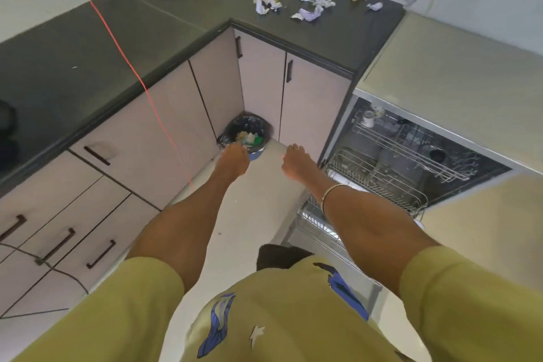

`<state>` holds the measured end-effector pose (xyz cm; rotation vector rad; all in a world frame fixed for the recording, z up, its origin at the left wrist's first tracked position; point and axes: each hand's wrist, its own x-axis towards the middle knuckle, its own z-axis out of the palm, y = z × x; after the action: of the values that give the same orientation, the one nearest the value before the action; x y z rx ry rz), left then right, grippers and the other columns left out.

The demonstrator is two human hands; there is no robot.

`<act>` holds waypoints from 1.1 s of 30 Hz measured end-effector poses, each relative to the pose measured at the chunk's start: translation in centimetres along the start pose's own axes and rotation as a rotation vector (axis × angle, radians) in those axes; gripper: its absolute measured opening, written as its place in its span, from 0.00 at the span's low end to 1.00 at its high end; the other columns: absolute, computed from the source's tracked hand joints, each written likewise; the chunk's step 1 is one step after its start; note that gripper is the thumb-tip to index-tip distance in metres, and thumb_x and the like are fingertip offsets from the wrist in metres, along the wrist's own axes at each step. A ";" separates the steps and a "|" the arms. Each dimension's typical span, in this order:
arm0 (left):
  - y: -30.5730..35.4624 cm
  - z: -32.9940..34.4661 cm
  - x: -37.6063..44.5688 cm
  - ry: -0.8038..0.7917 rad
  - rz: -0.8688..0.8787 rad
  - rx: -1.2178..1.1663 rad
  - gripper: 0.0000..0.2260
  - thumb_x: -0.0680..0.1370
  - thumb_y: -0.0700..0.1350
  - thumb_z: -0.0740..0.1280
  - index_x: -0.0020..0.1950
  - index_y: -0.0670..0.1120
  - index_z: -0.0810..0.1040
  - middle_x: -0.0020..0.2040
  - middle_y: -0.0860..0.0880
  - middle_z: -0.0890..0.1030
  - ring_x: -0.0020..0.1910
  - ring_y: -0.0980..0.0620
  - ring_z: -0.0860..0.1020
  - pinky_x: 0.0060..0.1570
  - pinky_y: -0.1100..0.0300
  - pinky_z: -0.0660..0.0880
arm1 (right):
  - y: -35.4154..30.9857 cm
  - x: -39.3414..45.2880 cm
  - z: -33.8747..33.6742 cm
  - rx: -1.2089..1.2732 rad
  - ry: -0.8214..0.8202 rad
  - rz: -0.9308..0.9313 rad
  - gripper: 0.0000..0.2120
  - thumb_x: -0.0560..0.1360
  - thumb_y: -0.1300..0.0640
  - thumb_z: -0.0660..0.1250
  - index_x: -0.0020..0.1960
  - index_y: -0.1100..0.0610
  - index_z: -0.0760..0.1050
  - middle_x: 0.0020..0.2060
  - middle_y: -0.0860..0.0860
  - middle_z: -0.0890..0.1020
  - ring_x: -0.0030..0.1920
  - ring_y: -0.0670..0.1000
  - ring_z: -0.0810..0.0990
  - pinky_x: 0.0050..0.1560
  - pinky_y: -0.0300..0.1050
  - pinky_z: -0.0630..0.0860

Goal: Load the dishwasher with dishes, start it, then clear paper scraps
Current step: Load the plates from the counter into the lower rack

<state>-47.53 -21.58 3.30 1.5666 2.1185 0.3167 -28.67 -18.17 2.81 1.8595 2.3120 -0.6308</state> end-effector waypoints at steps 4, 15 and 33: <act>-1.0 -2.4 2.4 0.031 -0.046 -0.039 0.16 0.83 0.47 0.53 0.59 0.37 0.75 0.56 0.37 0.78 0.56 0.36 0.77 0.57 0.45 0.75 | -2.0 2.7 -0.2 -0.016 0.027 -0.009 0.23 0.80 0.60 0.57 0.73 0.65 0.62 0.69 0.59 0.68 0.69 0.59 0.66 0.68 0.53 0.66; -3.0 -7.3 14.8 0.076 0.003 -0.066 0.16 0.84 0.43 0.52 0.55 0.32 0.73 0.56 0.32 0.76 0.56 0.33 0.74 0.56 0.42 0.70 | -6.6 15.5 -4.3 -0.009 0.060 -0.029 0.20 0.80 0.57 0.57 0.70 0.64 0.66 0.66 0.59 0.70 0.66 0.60 0.68 0.64 0.55 0.69; -1.2 -16.2 36.0 0.086 0.059 -0.154 0.16 0.84 0.44 0.51 0.57 0.35 0.73 0.57 0.37 0.76 0.57 0.40 0.74 0.60 0.46 0.69 | -10.6 36.9 -15.3 0.065 0.187 -0.047 0.18 0.81 0.61 0.55 0.68 0.68 0.66 0.65 0.62 0.72 0.65 0.60 0.70 0.67 0.53 0.69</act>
<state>-64.85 13.54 7.93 1.5533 2.0600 0.5625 -45.19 19.52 6.91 1.9762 2.4858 -0.5656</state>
